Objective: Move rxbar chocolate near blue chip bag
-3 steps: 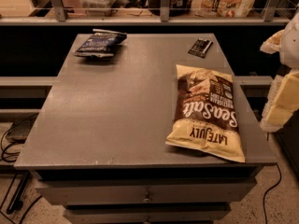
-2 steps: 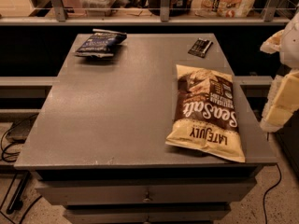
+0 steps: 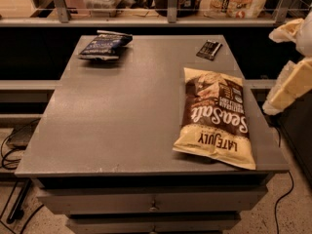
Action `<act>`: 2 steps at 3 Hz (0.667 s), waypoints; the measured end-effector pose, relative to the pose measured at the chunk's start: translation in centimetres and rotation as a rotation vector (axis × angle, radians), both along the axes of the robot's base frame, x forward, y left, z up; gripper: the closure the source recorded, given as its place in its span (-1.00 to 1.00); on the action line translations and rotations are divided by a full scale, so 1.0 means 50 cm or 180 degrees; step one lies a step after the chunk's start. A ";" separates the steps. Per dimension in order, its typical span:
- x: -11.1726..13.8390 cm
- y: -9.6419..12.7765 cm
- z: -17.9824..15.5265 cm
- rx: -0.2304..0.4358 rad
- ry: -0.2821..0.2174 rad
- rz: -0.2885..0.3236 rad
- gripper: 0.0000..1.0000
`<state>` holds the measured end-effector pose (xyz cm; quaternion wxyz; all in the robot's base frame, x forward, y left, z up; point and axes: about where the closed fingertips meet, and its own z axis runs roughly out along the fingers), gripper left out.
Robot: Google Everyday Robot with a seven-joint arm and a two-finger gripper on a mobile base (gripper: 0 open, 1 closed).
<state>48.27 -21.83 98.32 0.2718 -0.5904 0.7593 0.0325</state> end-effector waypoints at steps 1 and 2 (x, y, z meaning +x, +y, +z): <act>0.083 0.012 -0.001 0.0490 -0.0207 -0.0117 -1.00; 0.179 0.010 0.000 0.0730 -0.0423 -0.0406 -1.00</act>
Offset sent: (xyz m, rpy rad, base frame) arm 0.1506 -0.0060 -0.0009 0.3083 -0.2153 -0.2591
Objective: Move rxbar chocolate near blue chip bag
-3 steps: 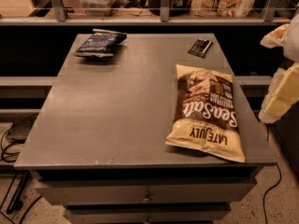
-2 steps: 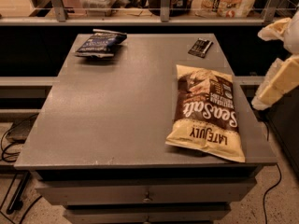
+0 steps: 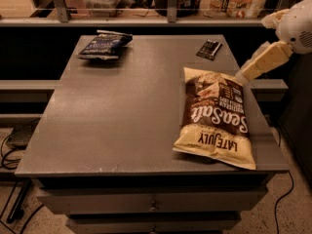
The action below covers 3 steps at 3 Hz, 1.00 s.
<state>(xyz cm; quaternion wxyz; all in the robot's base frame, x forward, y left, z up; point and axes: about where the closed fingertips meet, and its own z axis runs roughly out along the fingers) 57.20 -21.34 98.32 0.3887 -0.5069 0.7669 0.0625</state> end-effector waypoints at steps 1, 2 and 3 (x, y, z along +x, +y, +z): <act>0.108 -0.026 -0.023 0.0248 -0.0018 -0.0195 -1.00; 0.115 -0.023 -0.025 0.0260 -0.0021 -0.0211 -1.00; 0.152 -0.009 -0.034 0.0323 -0.0043 -0.0298 -1.00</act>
Offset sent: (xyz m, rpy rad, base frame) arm 0.0401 -0.0074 -0.0091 0.0609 -0.0014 -0.0501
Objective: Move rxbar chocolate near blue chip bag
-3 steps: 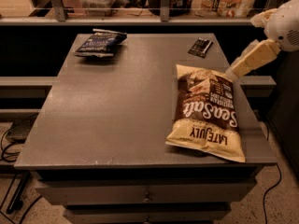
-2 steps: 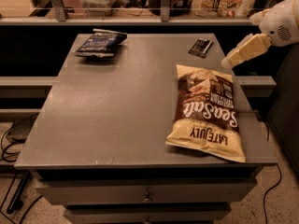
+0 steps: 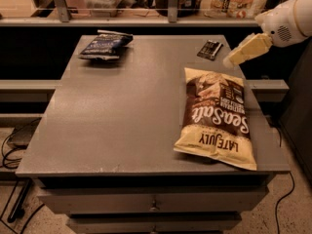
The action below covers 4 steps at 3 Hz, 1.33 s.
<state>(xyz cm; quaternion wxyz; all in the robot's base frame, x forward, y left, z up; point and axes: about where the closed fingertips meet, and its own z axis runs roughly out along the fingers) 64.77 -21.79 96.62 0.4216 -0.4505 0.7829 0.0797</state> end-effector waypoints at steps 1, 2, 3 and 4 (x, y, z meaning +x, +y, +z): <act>0.054 0.039 -0.032 0.0181 0.0015 -0.0083 -1.00; 0.107 0.067 -0.072 0.0480 0.0055 -0.0238 -1.00; 0.164 0.074 -0.109 0.0770 0.0079 -0.0455 -1.00; 0.214 0.071 -0.135 0.0931 0.0072 -0.0652 -1.00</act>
Offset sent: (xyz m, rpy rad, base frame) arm 0.0887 0.0437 -0.0570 0.2788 0.0205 -0.1541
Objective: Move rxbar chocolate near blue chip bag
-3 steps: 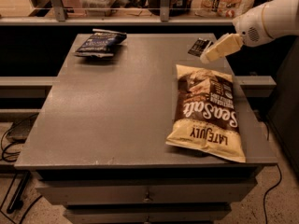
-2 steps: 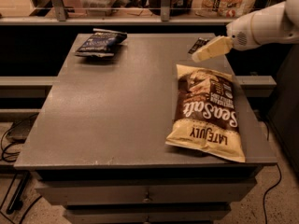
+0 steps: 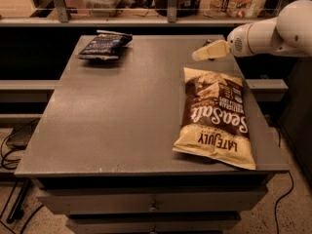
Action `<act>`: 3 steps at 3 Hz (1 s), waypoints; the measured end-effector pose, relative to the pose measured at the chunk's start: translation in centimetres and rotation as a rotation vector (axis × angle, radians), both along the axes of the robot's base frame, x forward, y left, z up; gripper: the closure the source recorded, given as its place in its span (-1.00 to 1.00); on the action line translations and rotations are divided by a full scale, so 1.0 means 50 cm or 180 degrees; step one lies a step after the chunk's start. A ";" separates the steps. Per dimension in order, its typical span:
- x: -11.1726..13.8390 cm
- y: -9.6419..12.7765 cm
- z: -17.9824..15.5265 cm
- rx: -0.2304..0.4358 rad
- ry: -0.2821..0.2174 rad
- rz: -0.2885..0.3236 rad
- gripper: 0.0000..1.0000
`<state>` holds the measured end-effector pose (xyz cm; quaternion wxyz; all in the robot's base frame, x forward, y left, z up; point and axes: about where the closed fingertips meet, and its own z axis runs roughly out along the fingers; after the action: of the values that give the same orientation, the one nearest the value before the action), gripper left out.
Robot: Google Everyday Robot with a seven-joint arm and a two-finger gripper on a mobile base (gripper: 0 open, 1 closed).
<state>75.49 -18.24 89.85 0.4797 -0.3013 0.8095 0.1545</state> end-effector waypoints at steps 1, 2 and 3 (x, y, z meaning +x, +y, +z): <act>0.089 -0.007 -0.058 0.0050 0.0050 -0.0263 -1.00; 0.092 -0.006 -0.060 0.0050 0.0048 -0.0273 -1.00; 0.110 -0.001 -0.074 0.0055 0.0029 -0.0349 -1.00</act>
Offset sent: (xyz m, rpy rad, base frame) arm 0.0680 -0.0119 -0.0425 0.0146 0.0206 -0.1319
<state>80.99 -18.31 86.13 0.4864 -0.2517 0.8255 0.1364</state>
